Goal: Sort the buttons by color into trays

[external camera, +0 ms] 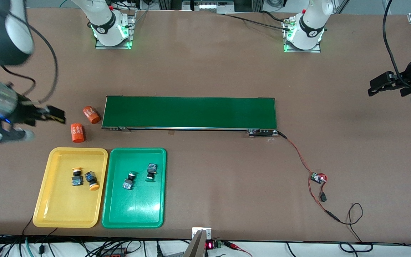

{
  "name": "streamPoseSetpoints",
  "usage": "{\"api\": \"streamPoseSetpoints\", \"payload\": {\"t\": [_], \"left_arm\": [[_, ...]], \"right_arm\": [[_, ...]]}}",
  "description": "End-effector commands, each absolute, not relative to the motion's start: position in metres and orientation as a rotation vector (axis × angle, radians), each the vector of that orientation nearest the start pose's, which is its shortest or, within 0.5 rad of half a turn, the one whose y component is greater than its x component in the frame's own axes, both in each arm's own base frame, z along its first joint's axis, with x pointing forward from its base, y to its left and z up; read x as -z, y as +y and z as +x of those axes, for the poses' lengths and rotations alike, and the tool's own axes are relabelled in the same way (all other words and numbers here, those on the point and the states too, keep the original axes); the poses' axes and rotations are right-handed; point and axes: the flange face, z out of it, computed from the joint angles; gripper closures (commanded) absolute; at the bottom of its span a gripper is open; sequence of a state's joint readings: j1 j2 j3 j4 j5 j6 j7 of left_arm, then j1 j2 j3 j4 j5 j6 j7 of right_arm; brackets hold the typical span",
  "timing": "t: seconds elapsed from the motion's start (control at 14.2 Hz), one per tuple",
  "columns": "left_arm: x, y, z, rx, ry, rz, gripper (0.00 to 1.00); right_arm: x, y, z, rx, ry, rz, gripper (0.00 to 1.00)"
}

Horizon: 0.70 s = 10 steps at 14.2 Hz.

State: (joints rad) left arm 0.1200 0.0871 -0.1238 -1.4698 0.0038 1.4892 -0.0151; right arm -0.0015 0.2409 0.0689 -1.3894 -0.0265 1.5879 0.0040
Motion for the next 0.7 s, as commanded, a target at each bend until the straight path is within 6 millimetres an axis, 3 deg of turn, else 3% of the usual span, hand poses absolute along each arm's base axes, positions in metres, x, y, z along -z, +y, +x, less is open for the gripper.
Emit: {"api": "streamPoseSetpoints", "payload": {"t": [0.0,0.63], "left_arm": [[-0.620,0.002,0.566,-0.107,0.003,-3.124,0.00],[-0.620,0.006,0.566,-0.112,-0.007,-3.124,0.00]], "right_arm": [[-0.565,0.006,0.596,-0.099,-0.062,-3.162,0.00],[-0.564,-0.027,0.576,-0.210,0.044,-3.143,0.00]]}}
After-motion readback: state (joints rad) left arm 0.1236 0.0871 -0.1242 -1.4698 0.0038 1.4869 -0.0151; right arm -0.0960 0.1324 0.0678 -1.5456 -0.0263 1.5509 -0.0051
